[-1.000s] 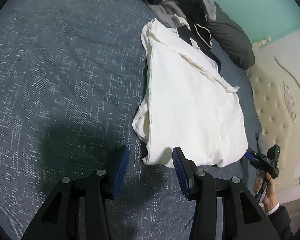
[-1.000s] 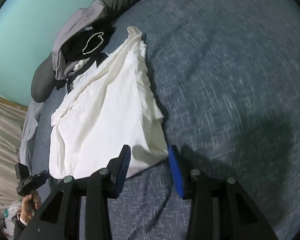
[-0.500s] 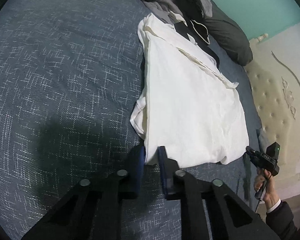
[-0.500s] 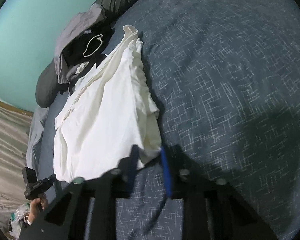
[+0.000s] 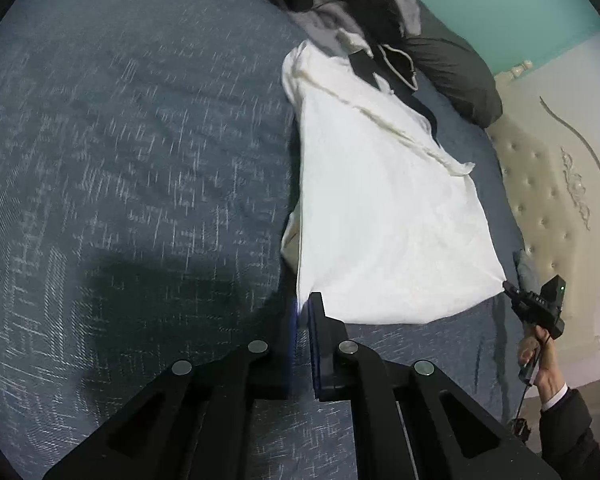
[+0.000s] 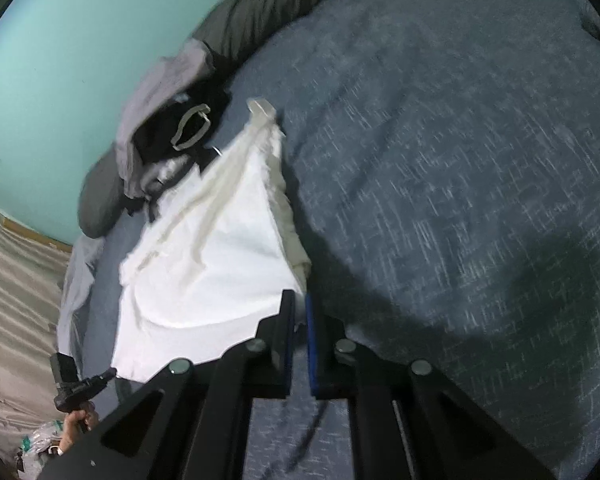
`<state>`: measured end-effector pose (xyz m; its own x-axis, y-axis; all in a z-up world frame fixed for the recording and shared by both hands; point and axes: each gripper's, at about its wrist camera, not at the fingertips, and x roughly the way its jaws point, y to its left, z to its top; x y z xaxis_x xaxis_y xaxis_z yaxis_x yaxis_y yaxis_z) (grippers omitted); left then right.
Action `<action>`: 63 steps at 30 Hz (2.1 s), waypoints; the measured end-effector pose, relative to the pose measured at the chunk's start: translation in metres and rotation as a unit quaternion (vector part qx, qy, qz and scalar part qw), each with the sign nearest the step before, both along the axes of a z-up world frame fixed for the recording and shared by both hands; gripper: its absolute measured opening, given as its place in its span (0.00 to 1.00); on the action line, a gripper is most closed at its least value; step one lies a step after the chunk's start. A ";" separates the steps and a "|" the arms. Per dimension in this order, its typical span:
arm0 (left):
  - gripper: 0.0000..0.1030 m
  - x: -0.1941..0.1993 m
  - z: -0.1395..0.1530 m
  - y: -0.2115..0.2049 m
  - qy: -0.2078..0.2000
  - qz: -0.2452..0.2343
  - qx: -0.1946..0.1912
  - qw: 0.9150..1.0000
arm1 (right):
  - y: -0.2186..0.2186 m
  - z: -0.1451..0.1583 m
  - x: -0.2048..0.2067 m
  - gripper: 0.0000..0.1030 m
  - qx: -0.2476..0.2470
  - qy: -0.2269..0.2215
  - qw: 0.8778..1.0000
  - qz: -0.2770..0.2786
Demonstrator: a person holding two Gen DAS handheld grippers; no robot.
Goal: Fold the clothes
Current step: 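Pinch the folded shirt edge with the left tool while the right tool pinches beside it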
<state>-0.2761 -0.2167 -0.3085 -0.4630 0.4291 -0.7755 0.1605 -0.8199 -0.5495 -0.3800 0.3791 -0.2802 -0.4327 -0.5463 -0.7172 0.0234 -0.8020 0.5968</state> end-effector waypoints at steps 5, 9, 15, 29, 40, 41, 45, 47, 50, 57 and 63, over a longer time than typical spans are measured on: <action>0.05 0.003 -0.009 -0.003 -0.004 0.004 0.002 1.000 | -0.002 -0.016 0.004 0.05 0.010 -0.018 1.000 0.000; 0.05 0.002 -0.004 -0.003 0.000 -0.004 -0.007 1.000 | 0.006 -0.014 0.002 0.05 0.005 -0.009 1.000 -0.011; 0.11 0.002 0.001 0.002 0.005 -0.029 -0.026 0.999 | 0.003 -0.016 -0.002 0.05 0.000 -0.017 1.000 -0.002; 0.48 0.023 -0.013 -0.004 -0.011 0.055 0.075 0.996 | 0.003 -0.032 -0.002 0.38 -0.052 -0.057 0.997 -0.019; 0.43 0.013 -0.024 -0.006 0.005 0.118 0.107 0.987 | -0.004 -0.036 -0.005 0.38 -0.047 -0.056 0.997 -0.017; 0.34 0.012 -0.025 -0.007 0.006 0.123 0.107 0.987 | -0.006 -0.036 -0.005 0.38 -0.046 -0.053 0.997 -0.014; 0.12 0.009 -0.026 -0.008 0.006 0.126 0.110 0.986 | -0.013 -0.035 -0.005 0.17 -0.029 -0.046 0.999 -0.003; 0.07 0.007 -0.024 -0.006 0.008 0.122 0.106 0.987 | -0.013 -0.034 -0.004 0.10 -0.026 -0.045 0.999 -0.004; 0.05 0.007 -0.016 -0.004 0.014 0.112 0.092 0.989 | -0.013 -0.032 -0.004 0.06 -0.022 -0.042 0.999 -0.002; 0.03 0.013 0.012 -0.003 0.019 0.089 0.080 0.993 | -0.012 -0.008 0.000 0.05 -0.017 -0.031 0.999 0.017; 0.03 0.027 0.038 0.002 0.024 0.075 0.070 0.994 | -0.011 0.021 0.010 0.05 -0.012 -0.022 0.999 0.033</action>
<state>-0.2492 -0.2150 -0.2710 -0.5648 0.4541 -0.6891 0.2466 -0.7040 -0.6660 -0.3702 0.3685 -0.2594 -0.3625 -0.5905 -0.7210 0.0491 -0.7846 0.6180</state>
